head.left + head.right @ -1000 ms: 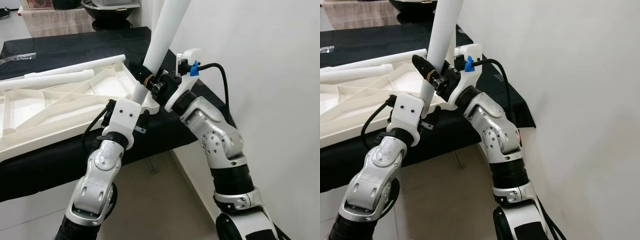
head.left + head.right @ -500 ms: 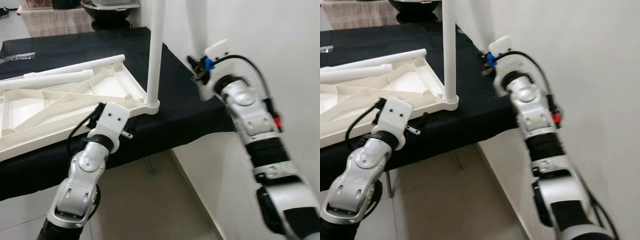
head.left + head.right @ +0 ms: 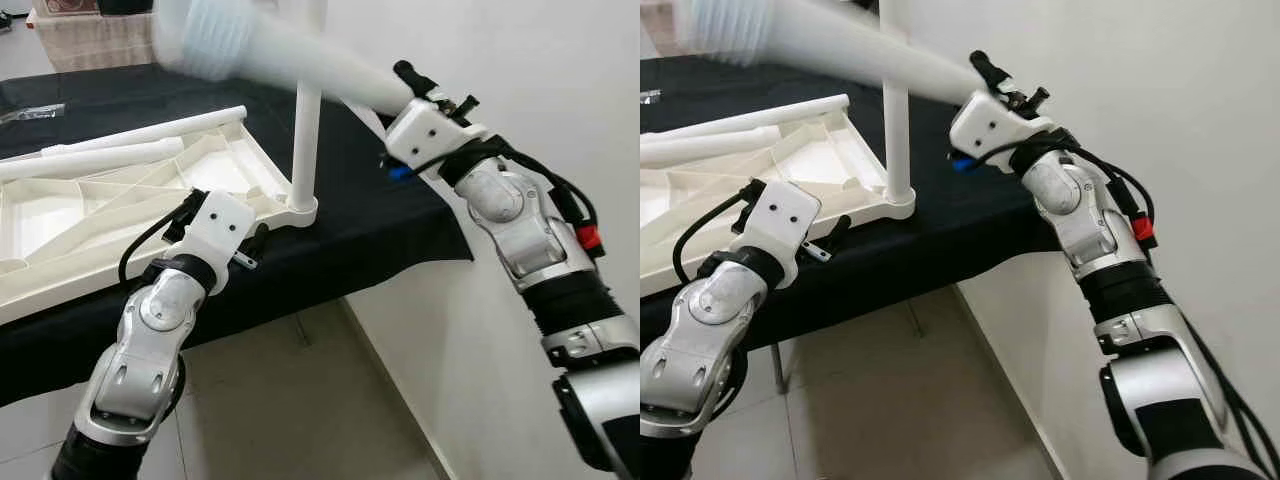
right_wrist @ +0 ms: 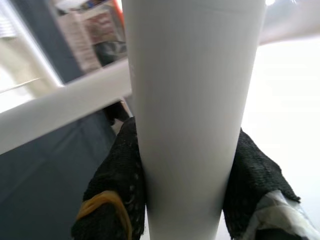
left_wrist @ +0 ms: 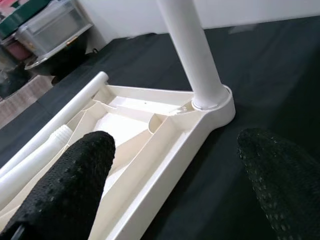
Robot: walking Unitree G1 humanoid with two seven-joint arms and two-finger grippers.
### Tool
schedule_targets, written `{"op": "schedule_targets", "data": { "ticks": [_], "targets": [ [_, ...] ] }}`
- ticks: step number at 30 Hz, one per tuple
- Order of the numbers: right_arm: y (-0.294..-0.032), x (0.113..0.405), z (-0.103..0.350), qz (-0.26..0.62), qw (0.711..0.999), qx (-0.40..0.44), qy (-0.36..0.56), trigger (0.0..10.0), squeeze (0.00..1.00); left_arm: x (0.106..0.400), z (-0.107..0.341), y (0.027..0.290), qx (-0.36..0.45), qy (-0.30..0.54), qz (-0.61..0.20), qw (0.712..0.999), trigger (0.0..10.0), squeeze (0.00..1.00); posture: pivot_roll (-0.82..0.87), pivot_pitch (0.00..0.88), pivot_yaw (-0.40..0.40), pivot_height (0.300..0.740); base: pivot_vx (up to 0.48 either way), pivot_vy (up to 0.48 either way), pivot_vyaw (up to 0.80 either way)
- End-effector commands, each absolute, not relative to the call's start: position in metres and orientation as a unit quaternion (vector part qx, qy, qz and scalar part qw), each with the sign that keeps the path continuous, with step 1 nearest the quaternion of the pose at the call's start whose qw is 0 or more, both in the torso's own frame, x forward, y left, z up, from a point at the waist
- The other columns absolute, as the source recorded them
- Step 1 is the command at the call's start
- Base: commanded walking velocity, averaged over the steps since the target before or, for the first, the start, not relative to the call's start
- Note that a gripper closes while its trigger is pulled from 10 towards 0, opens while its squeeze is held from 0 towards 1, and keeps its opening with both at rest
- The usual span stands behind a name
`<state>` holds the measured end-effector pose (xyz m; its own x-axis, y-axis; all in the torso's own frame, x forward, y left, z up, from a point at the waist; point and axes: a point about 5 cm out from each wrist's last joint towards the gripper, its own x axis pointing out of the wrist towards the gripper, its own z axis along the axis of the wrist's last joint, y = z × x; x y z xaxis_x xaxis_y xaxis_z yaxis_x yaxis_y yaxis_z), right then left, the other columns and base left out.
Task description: Building children table
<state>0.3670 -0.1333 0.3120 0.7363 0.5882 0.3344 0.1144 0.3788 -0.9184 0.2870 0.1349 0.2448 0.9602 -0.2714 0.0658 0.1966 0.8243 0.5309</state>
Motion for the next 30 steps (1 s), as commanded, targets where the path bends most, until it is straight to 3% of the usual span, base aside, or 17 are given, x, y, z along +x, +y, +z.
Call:
{"op": "schedule_targets", "data": {
  "ticks": [1,2,5,11,12,13,15,16,17,18,20,21,22,24,30],
  "targets": [
    [-0.129,0.370,0.293,0.181,0.742,-0.570,-0.303,0.0,0.00,0.282,0.244,0.122,0.277,-0.063,-0.169,0.944,10.0,0.00,0.03,0.158,-0.076,0.740,0.000,0.000,0.00],
    [-0.129,0.370,0.293,0.181,0.742,-0.570,-0.303,0.0,0.00,0.282,0.244,0.122,0.277,-0.063,-0.169,0.944,10.0,0.00,0.03,0.158,-0.076,0.740,0.000,0.000,0.00],
    [-0.124,0.387,0.252,0.228,0.717,-0.638,-0.165,0.0,0.00,0.267,0.220,0.096,0.341,-0.019,-0.267,0.901,10.0,0.00,0.02,0.149,-0.075,0.740,0.000,0.000,0.00],
    [-0.126,0.392,0.239,0.237,0.733,-0.627,-0.115,0.0,0.00,0.262,0.209,0.090,0.345,-0.004,-0.287,0.894,10.0,0.00,0.03,0.147,-0.076,0.740,0.000,0.000,0.00],
    [-0.128,0.394,0.238,0.230,0.753,-0.607,-0.108,0.0,0.00,0.260,0.208,0.089,0.352,-0.004,-0.294,0.888,10.0,0.00,0.03,0.145,-0.077,0.740,0.000,0.000,0.00],
    [-0.128,0.394,0.238,0.230,0.753,-0.607,-0.108,0.0,0.00,0.260,0.208,0.089,0.352,-0.004,-0.294,0.888,10.0,0.00,0.03,0.145,-0.077,0.740,0.000,0.000,0.00],
    [-0.121,0.396,0.250,0.218,0.868,-0.430,-0.121,0.0,0.00,0.263,0.215,0.089,0.333,-0.028,-0.270,0.903,10.0,0.00,0.03,0.144,-0.079,0.740,0.000,0.000,0.00],
    [-0.119,0.396,0.254,0.214,0.900,-0.358,-0.127,0.0,0.00,0.264,0.218,0.089,0.323,-0.038,-0.257,0.910,10.0,0.00,0.03,0.144,-0.080,0.740,0.000,0.000,0.00],
    [-0.119,0.396,0.254,0.214,0.900,-0.358,-0.127,0.0,0.00,0.264,0.218,0.089,0.323,-0.038,-0.257,0.910,10.0,0.00,0.03,0.144,-0.080,0.740,0.000,0.000,0.00],
    [-0.117,0.396,0.266,0.203,0.933,-0.256,-0.148,10.0,0.00,0.267,0.230,0.093,0.299,-0.065,-0.226,0.925,10.0,0.00,0.03,0.142,-0.081,0.740,0.000,0.000,0.00],
    [-0.117,0.396,0.266,0.203,0.933,-0.256,-0.148,10.0,0.00,0.267,0.230,0.093,0.299,-0.065,-0.226,0.925,10.0,0.00,0.03,0.142,-0.081,0.740,0.000,0.000,0.00],
    [-0.117,0.395,0.278,0.189,0.949,-0.186,-0.168,10.0,0.00,0.269,0.240,0.096,0.279,-0.087,-0.197,0.936,10.0,0.00,0.03,0.143,-0.080,0.740,0.000,0.000,0.00],
    [-0.117,0.395,0.278,0.189,0.949,-0.186,-0.168,10.0,0.00,0.269,0.240,0.096,0.279,-0.087,-0.197,0.936,10.0,0.00,0.03,0.143,-0.080,0.740,0.000,0.000,0.00],
    [-0.119,0.390,0.295,0.163,0.959,-0.101,-0.207,10.0,0.00,0.273,0.260,0.105,0.243,-0.129,-0.135,0.952,10.0,0.00,0.02,0.141,-0.081,0.740,0.000,0.000,0.00],
    [-0.115,0.381,0.300,0.173,0.955,-0.060,-0.236,10.0,0.00,0.276,0.269,0.110,0.231,-0.153,-0.101,0.955,10.0,0.00,0.02,0.140,-0.080,0.740,0.000,0.000,-0.54]
  ]
}}
